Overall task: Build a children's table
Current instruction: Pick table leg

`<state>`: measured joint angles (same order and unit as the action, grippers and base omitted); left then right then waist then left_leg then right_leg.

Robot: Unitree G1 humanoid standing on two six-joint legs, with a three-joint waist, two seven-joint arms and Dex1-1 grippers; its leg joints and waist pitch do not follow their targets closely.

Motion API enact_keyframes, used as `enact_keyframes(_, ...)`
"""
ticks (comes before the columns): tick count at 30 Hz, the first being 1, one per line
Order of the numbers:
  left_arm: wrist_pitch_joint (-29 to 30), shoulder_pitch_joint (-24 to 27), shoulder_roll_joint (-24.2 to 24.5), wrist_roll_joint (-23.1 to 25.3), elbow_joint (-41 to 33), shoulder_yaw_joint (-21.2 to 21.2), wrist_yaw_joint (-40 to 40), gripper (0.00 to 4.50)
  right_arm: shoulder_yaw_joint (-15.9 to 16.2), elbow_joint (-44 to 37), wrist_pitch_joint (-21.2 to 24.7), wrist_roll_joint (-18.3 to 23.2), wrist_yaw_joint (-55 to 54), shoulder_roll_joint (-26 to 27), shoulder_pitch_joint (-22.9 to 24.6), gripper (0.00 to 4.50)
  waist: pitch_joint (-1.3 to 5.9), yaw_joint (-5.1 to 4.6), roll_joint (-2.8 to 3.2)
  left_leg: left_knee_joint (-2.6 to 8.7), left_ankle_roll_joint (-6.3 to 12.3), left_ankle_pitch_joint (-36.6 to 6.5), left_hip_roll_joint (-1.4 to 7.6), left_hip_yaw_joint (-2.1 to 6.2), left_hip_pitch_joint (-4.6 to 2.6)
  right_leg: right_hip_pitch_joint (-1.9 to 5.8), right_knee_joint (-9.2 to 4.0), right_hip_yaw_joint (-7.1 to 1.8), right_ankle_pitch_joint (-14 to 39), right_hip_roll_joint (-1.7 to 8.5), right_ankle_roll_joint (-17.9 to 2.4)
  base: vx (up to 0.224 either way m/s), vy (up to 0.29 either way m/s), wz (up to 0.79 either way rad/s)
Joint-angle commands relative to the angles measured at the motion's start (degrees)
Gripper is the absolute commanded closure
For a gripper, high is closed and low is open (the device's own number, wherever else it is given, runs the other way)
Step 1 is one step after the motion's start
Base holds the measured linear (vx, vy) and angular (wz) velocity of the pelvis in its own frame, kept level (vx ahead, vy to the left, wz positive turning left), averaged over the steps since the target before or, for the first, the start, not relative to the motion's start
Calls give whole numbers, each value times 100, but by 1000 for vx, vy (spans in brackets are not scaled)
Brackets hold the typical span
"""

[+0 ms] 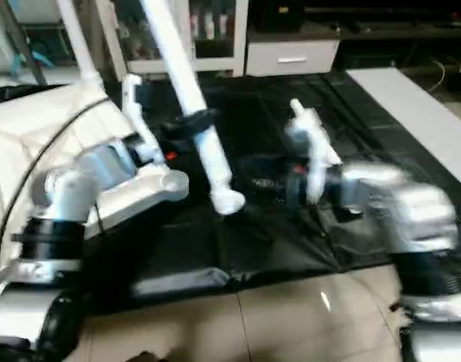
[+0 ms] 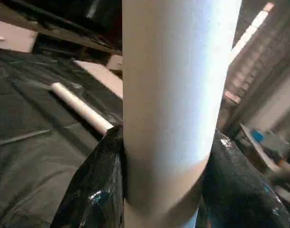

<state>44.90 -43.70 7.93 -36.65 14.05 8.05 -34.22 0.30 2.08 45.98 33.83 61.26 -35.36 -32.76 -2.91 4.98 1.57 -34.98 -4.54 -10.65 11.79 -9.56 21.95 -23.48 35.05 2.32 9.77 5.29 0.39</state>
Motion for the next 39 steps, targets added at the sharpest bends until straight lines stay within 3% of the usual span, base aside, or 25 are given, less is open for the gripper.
enact_keyframes(1, 154, -5, 32, -192, -259, -145, -278, 264, -102, 154, 133, -42, -203, 3, -123, 72, 420, -10, -94, 369, 258, -678, 20, -67, -82, 324, -359, -101, 941, 156, -1381, 0, 0, 0)
enact_keyframes(7, 280, -14, 34, -366, -359, -237, -512, 264, -99, 307, 369, 25, -261, -66, -266, 20, 433, -6, -97, 360, 255, -603, 21, -77, -87, 324, -344, -103, 749, 141, -1397, 0, 0, 0)
enact_keyframes(8, 290, -21, 40, -366, -369, -256, -585, 264, -84, 389, 380, -11, -247, -80, -299, 14, 436, -18, -133, 356, 268, -589, 19, -84, -85, 328, -346, -105, 734, 138, -1403, 0, 0, 0)
enact_keyframes(9, 290, -21, 40, -366, -369, -256, -585, 264, -84, 389, 380, -11, -247, -80, -299, 6, 437, -9, -127, 353, 273, -576, 15, -83, -84, 332, -337, -104, 734, 142, -1416, 0, 0, 0)
enact_keyframes(17, 384, -48, 95, -468, -374, -303, -838, 264, -76, 413, 668, 271, 138, -139, -406, 0, 433, 0, -115, 352, 316, -567, 21, -84, -81, 334, -339, -102, 740, 141, -1423, 0, 0, 0)
enact_keyframes(23, 351, -44, 138, -417, -400, -405, -1022, 264, 318, 70, 624, 204, 478, -253, -274, 0, 432, 3, -102, 358, 298, -598, 32, -76, -90, 332, -342, -104, 780, 143, -1390, 0, 0, 0)
enact_keyframes(29, -64, 82, 328, -124, -810, -996, -1667, 264, 660, 206, 357, -195, 232, 16, -430, 0, 431, -11, -105, 369, 226, -589, 38, -77, -82, 325, -335, -108, 821, 155, -1377, 0, 0, 0)
enact_keyframes(35, -113, 68, 376, -61, -886, -1148, -1795, 264, 884, 213, 280, -301, 339, 37, -494, 0, 421, -20, -98, 370, 194, -666, 32, -81, -85, 328, -336, -114, 828, 143, -1374, 0, 0, 0)
enact_keyframes(36, -124, 64, 388, -49, -885, -1173, -1822, 264, 929, 229, 260, -322, 353, 40, -505, 0, 420, -23, -145, 371, 199, -675, 33, -88, -85, 328, -347, -117, 866, 145, -1355, 0, 0, 0)
enact_keyframes(39, -166, 49, 403, -8, -869, -1230, -1869, 264, 1055, 260, 179, -422, 396, 61, -530, 0, 427, -17, -117, 366, 193, -637, 35, -84, -90, 322, -334, -120, 860, 146, -1343, 0, 0, 0)
